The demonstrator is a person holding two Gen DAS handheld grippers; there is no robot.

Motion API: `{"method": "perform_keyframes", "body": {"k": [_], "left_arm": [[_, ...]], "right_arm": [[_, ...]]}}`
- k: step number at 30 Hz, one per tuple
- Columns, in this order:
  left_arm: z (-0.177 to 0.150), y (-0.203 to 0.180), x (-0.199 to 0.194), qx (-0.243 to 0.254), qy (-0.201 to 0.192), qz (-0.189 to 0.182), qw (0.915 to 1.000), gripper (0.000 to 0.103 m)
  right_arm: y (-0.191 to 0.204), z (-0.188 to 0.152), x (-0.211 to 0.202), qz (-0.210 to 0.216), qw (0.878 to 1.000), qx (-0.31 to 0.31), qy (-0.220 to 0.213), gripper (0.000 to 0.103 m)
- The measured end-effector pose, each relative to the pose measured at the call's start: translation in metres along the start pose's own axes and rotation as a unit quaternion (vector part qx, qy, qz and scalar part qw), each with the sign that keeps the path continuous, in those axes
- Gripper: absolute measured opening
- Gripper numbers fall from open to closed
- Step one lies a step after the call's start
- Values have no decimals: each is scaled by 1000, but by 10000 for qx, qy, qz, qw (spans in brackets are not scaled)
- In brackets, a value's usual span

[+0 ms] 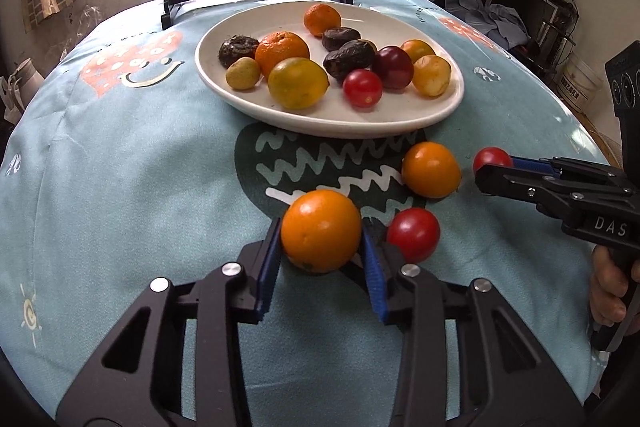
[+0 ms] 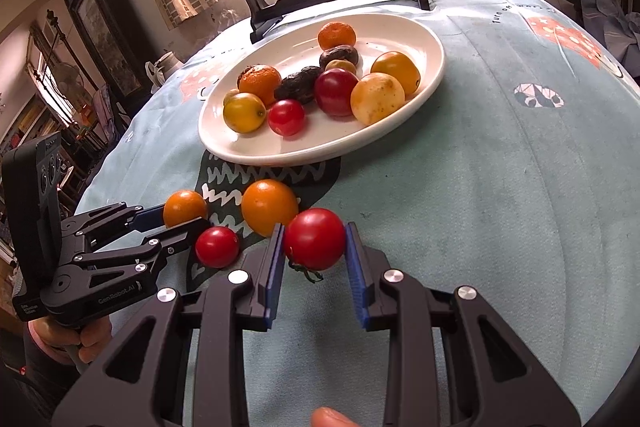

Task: Organize fruits
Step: 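Grasp a red tomato with the right tool while the left tool grasps an orange, then carry the tomato and orange onto the plate and open both tools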

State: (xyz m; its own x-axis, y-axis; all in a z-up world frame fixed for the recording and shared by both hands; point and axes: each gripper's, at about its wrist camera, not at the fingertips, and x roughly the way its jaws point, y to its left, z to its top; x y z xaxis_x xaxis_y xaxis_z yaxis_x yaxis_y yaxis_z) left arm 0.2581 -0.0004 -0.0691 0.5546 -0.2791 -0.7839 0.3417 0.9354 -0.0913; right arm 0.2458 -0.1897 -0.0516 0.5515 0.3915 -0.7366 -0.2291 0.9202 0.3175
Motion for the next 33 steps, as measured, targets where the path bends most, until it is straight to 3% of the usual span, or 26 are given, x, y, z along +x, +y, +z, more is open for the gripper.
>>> {"method": "perform_keyframes", "body": {"k": [12, 17, 19, 25, 33], "left_arm": [[0, 0, -13, -42, -200, -50, 9998, 38], [4, 3, -23, -220, -339, -308, 9987, 38], [16, 6, -25, -353, -396, -455, 9976, 38], [75, 16, -14, -461, -645, -264, 9965, 38], [137, 25, 39, -554, -505, 96, 9971, 38]], "right_arm": [[15, -3, -8, 107, 9988, -408, -235, 30], [19, 2, -15, 359, 9974, -448, -431, 30], [18, 12, -15, 470, 9969, -347, -529, 30], [9, 64, -5, -83, 9926, -246, -1187, 30], [-21, 107, 41, -348, 9932, 38, -1106, 30]]}}
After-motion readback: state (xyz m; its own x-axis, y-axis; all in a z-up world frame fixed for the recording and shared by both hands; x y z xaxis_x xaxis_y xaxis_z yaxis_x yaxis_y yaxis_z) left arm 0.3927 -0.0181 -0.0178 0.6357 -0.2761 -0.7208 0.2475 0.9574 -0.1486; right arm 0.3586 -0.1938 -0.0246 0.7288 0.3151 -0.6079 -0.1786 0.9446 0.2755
